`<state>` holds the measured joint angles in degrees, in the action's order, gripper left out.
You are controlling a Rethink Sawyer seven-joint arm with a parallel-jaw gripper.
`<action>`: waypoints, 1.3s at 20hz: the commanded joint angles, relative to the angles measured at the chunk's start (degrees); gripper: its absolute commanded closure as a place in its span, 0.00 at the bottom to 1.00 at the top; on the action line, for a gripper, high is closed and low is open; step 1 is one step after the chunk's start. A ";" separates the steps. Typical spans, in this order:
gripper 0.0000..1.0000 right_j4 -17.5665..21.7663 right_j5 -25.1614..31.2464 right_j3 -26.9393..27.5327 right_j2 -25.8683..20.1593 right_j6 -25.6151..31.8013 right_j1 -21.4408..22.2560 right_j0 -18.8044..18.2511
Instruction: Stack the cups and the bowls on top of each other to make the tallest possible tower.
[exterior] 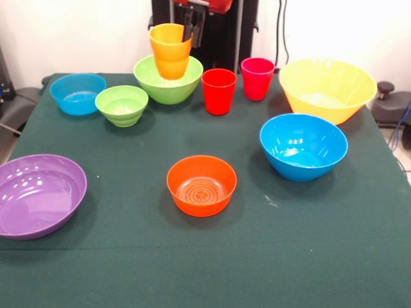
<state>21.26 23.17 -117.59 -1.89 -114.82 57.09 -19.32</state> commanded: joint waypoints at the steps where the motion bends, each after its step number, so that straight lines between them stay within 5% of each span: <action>1: 1.00 -5.31 7.99 -4.28 -6.61 2.60 0.45 -6.28; 8: 1.00 -5.77 5.68 0.99 -4.77 -4.97 -6.87 -1.80; 15: 1.00 -8.30 2.44 18.97 0.93 -12.74 -24.62 6.90; 20: 1.00 -11.44 2.98 25.81 2.97 -12.36 -29.40 9.32; 26: 1.00 -13.70 5.02 32.08 -0.29 -6.63 -33.86 6.94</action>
<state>11.31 23.38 -97.39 0.70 -115.53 31.47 -11.22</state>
